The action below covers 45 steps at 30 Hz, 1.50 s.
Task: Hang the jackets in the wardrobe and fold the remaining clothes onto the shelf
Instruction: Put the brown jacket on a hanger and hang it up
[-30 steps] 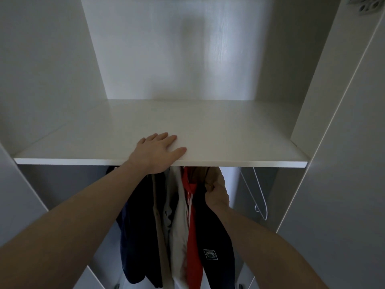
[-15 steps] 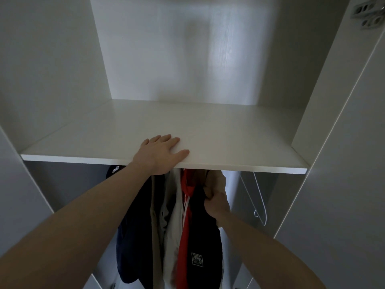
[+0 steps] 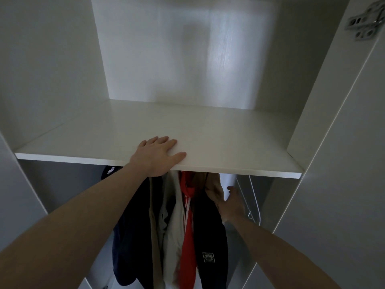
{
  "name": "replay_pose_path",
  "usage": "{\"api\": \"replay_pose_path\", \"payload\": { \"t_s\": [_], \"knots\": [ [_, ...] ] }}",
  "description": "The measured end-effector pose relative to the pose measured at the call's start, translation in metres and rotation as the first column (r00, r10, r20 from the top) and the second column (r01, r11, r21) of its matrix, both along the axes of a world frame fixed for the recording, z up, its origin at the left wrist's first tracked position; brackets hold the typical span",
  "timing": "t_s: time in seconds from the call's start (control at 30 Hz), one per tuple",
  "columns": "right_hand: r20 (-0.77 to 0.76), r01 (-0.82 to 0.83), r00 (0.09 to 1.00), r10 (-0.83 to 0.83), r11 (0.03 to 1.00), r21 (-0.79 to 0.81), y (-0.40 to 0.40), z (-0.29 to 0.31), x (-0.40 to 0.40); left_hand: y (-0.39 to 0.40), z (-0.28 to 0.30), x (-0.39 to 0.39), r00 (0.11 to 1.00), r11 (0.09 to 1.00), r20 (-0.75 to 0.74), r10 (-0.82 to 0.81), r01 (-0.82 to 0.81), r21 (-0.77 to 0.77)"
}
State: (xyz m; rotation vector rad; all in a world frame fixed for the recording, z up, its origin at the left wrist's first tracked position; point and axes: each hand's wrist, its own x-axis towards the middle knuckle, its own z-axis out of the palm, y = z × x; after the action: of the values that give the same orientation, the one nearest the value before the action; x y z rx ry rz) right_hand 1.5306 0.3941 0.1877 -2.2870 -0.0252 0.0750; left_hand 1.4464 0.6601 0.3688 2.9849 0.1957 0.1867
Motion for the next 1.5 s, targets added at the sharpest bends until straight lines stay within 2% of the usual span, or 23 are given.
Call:
{"api": "replay_pose_path", "payload": {
  "t_s": [0.1,0.23,0.37,0.67,0.87,1.0,1.27,1.5],
  "knots": [
    [0.069,0.089,0.994,-0.081,0.989,-0.115,-0.015,0.003,0.012,0.000,0.000,0.000,1.000,1.000,0.002,0.000,0.000,0.003],
    [-0.011,0.208,0.977,-0.212,0.967,-0.150,-0.032,0.008,0.026,0.001,-0.001,0.000,1.000,1.000,0.006,-0.001,0.001,0.001],
    [-0.062,0.260,0.961,-0.270,0.956,-0.138,-0.041,0.007,0.033,0.001,-0.002,0.001,1.000,1.000,0.009,-0.001,0.001,0.000],
    [-0.199,0.237,0.942,-0.269,0.956,-0.170,-0.050,-0.002,0.040,0.000,-0.002,0.001,1.000,1.000,0.029,0.003,-0.003,-0.004],
    [-0.186,0.198,0.953,-0.239,0.956,-0.217,-0.049,-0.009,0.041,0.000,-0.002,0.001,0.999,1.000,0.032,-0.003,0.003,0.002],
    [-0.176,0.222,0.951,-0.254,0.958,-0.181,-0.040,-0.002,0.042,0.000,-0.002,0.001,0.999,1.000,0.034,-0.002,0.002,0.009],
    [-0.054,0.262,0.964,-0.260,0.964,0.038,-0.022,0.014,0.031,0.000,-0.002,0.001,0.999,1.000,0.034,-0.009,0.009,0.017],
    [-0.062,0.211,0.976,-0.208,0.977,0.037,-0.031,0.007,-0.027,0.003,-0.005,0.003,0.999,1.000,0.044,-0.013,0.012,0.023]
  ]
}}
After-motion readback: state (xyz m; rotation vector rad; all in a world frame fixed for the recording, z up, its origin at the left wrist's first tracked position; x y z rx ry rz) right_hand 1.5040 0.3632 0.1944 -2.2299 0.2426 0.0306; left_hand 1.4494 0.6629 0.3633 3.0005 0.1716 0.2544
